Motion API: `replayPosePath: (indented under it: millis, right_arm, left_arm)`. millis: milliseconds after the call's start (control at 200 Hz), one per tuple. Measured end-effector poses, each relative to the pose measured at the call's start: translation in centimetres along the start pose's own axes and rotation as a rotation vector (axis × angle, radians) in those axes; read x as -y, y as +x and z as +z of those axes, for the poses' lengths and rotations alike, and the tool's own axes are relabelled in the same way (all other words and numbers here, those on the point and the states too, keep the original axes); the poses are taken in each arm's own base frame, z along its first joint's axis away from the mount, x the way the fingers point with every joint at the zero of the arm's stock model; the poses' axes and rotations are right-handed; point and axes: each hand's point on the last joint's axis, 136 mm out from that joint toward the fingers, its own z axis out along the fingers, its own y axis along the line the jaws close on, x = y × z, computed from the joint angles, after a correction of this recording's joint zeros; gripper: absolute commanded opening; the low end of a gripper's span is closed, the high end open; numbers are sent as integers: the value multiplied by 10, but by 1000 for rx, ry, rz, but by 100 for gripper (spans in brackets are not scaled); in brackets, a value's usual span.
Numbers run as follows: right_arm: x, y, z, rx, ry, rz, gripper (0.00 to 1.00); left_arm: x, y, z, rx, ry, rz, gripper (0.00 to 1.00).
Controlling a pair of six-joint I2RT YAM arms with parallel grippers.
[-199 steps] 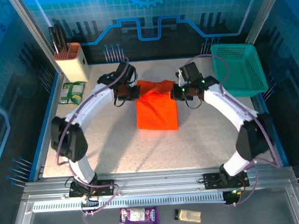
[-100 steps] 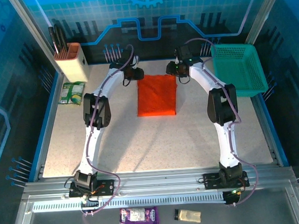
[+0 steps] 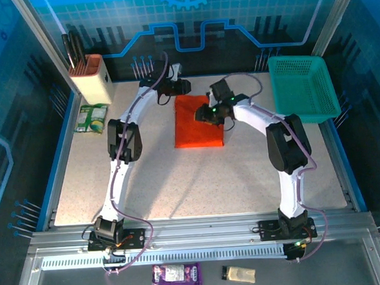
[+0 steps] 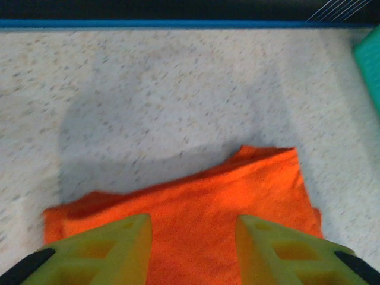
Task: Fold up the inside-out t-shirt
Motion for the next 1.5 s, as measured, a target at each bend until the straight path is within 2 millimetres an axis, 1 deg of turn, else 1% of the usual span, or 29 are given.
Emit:
replayPosePath:
  millis: [55,90,135,175,240,285,375,470,495,555,625,680,780,850,906,956,1016,1096,1216,1271,1341,1446,1501]
  right_arm:
    - [-1,25,12,-60,-21,17,43]
    - [0,37,17,-91,-27,31,43]
    - [3,49,21,-122,-33,48,43]
    - [7,55,23,-140,-34,64,43]
    - [15,58,24,-151,-39,87,43]
    - [24,58,23,-154,-35,106,43]
    - [48,57,19,-163,-10,143,43]
    - [72,45,4,-133,24,172,43]
    - [79,41,-3,-121,39,181,43]
    - [93,34,-19,-94,64,200,43]
    - [99,30,-37,-67,79,206,43]
    - [94,29,-49,-53,72,196,43]
    - [73,34,-59,-48,28,156,43]
    - [56,46,-58,-74,-16,130,44]
    - [45,60,-52,-113,-47,110,44]
    - [39,74,-46,-152,-62,99,44]
    - [34,86,-40,-186,-68,90,43]
    - [37,93,-33,-213,-62,87,43]
    - [51,103,-27,-243,-27,91,43]
    - [58,111,-25,-264,-12,92,43]
    - [67,120,-24,-287,6,96,43]
    - [82,133,-24,-319,50,102,43]
    - [87,135,-25,-325,72,95,43]
  left_arm:
    - [-5,2,10,1,30,-42,43]
    - [-9,5,16,-1,43,-69,43]
    - [-17,12,24,-13,52,-106,43]
    - [-25,18,30,-25,57,-141,43]
    - [-35,29,38,-51,60,-193,41]
    - [-41,34,41,-65,65,-222,40]
    - [-42,36,40,-77,85,-247,39]
    - [-40,47,36,-98,96,-258,39]
    - [-40,50,33,-102,96,-261,39]
    - [-37,63,23,-129,90,-276,38]
    - [-35,81,9,-157,79,-298,37]
    - [-34,96,-3,-174,71,-319,37]
    - [-31,123,-25,-192,61,-357,36]
    - [-29,141,-39,-201,56,-382,36]
    - [-28,155,-50,-203,54,-398,36]
    - [-25,168,-62,-203,53,-412,36]
    - [-24,184,-75,-209,48,-428,36]
    - [-21,204,-93,-217,44,-450,35]
    - [-16,229,-115,-234,34,-482,35]
    - [-12,236,-124,-240,33,-487,35]
    - [-4,237,-134,-244,34,-480,36]
    - [10,226,-147,-231,29,-438,36]
    - [17,214,-150,-226,17,-404,36]
